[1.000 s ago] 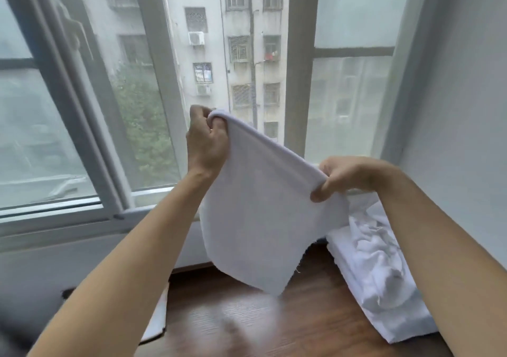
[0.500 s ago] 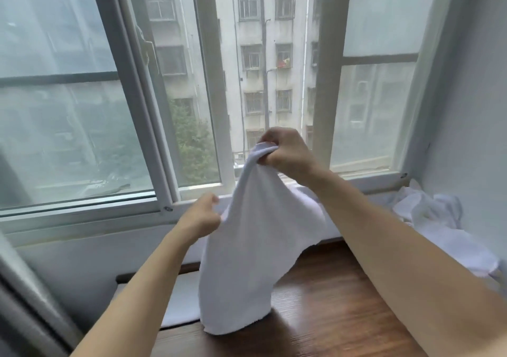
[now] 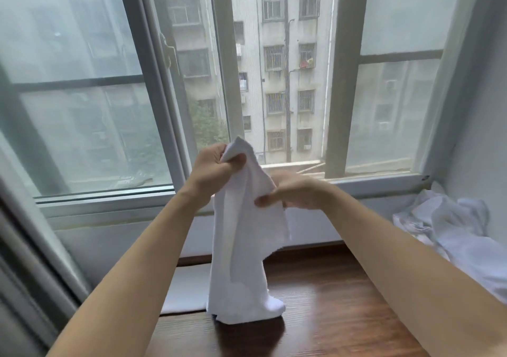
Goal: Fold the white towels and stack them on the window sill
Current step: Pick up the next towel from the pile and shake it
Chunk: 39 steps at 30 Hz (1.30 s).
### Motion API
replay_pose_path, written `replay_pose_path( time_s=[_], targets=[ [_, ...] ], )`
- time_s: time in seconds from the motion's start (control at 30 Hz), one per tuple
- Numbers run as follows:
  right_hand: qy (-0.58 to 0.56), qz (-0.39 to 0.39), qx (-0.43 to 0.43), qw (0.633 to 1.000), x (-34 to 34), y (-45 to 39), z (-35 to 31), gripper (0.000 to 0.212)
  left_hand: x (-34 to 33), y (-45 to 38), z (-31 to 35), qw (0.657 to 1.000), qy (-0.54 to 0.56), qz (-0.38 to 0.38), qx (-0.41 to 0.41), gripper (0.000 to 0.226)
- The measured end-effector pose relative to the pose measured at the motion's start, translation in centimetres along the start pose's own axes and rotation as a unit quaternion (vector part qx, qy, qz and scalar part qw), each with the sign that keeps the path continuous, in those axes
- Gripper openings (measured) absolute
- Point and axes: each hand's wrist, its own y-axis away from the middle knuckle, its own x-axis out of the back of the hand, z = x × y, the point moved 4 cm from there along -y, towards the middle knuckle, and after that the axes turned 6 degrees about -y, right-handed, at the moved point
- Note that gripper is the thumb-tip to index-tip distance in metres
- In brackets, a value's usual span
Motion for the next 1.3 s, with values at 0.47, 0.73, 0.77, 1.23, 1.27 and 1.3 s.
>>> replay_pose_path(
  time_s=[0.47,0.73,0.77,1.23,1.27,1.3],
  targets=[
    [-0.225,0.245,-0.061,0.941,7.9,3.0,10.0,0.02,5.0,0.2,-2.7,0.993,0.018,-0.038,0.107,0.023],
    [-0.16,0.273,-0.129,0.94,11.7,1.5,8.6,0.023,3.8,-1.5,-9.0,0.929,-0.271,-0.121,0.223,0.029],
    [-0.137,0.282,-0.137,0.94,12.2,1.1,8.1,0.023,3.5,-2.0,-9.4,0.925,-0.269,-0.113,0.245,0.027],
    [-0.096,0.419,0.259,0.865,17.7,5.5,-7.2,0.025,5.8,-6.4,3.6,0.975,0.025,0.213,-0.067,0.02],
    [-0.08,0.419,0.258,0.867,17.4,6.6,-7.2,0.028,5.9,-5.4,4.0,0.975,0.01,0.207,-0.077,0.019],
    [-0.065,0.415,0.251,0.872,17.1,7.6,-7.1,0.03,5.9,-4.4,4.1,0.977,0.001,0.195,-0.081,0.018]
  ],
)
